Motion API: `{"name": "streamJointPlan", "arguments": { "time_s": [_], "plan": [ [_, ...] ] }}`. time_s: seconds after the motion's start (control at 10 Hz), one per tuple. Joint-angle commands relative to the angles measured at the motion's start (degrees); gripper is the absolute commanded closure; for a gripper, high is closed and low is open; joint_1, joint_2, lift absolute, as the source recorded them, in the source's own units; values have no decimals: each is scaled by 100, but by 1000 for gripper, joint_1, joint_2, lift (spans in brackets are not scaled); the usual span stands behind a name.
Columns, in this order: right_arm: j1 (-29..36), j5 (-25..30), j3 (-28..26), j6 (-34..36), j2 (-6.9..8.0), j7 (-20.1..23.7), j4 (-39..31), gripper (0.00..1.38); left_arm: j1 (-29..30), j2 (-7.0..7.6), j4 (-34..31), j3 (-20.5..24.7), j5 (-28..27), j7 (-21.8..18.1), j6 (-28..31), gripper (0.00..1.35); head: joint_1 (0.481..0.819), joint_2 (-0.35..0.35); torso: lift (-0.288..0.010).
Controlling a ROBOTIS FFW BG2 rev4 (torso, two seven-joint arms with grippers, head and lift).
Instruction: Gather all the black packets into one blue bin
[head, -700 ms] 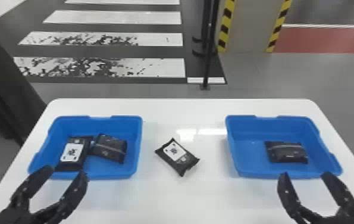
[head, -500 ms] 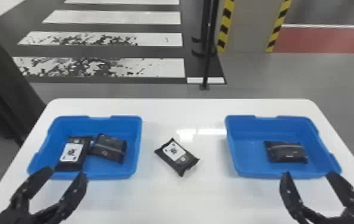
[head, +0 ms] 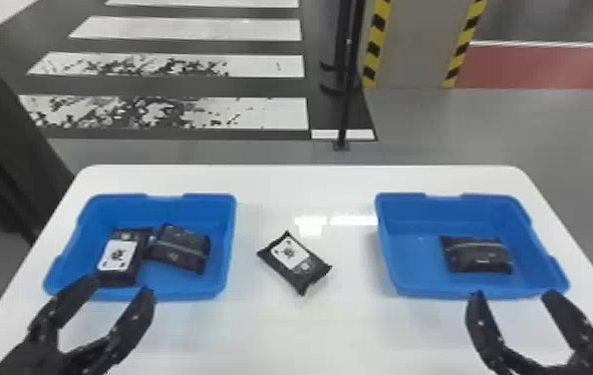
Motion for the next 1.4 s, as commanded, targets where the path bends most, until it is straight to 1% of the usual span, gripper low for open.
{"name": "streamJointPlan", "arguments": {
  "time_s": [0.0, 0.1, 0.2, 0.3, 0.4, 0.5, 0.6, 0.7, 0.9, 1.0, 1.1, 1.2, 1.3],
  "plan": [
    [0, -32, 1, 44, 0, 0, 8, 98, -382, 167, 0, -210, -425, -81, 463, 256, 695, -25, -110],
    [-14, -43, 1, 58, 0, 0, 22, 98, -832, 299, 70, -405, -813, -160, 801, 256, 695, -45, -110],
    [-14, -55, 1, 72, 0, 17, 36, 98, -1268, 413, 295, -622, -996, -239, 1012, 252, 695, -72, -110],
    [-28, -89, 1, 72, 0, 17, 50, 98, -1662, 519, 534, -862, -1042, -266, 1349, 251, 695, -96, -110],
    [-28, -100, 1, 72, 0, 17, 50, 98, -2070, 642, 843, -1113, -1122, -318, 1701, 249, 695, -106, -110],
    [-28, -112, 12, 72, 0, 26, 64, 98, -2562, 747, 1279, -1387, -1247, -362, 1869, 249, 695, -129, -110],
    [-57, -112, 12, 72, 0, 26, 93, 98, -3082, 774, 1715, -1616, -1407, -353, 1968, 246, 695, -148, -110],
    [-71, -112, 12, 86, 0, 35, 107, 98, -3617, 765, 2165, -1821, -1590, -371, 2066, 242, 695, -158, -110],
    [-113, -123, 12, 86, 0, 70, 163, 98, -4573, 739, 2840, -2415, -1933, -450, 2460, 236, 695, -168, -110],
    [-113, -123, 12, 86, 0, 70, 163, 98, -4896, 756, 3037, -2804, -1979, -485, 2713, 236, 695, -182, -110],
    [-127, -123, 12, 86, 0, 70, 177, 98, -5262, 765, 3262, -3192, -2116, -617, 3008, 236, 695, -205, -110],
    [-127, -123, 12, 86, 0, 79, 191, 98, -5515, 800, 3431, -3524, -2139, -714, 3262, 236, 695, -232, -110],
    [-141, -123, 12, 86, 0, 79, 205, 98, -5810, 809, 3712, -3764, -2276, -898, 3487, 236, 695, -243, -110]
  ]
}}
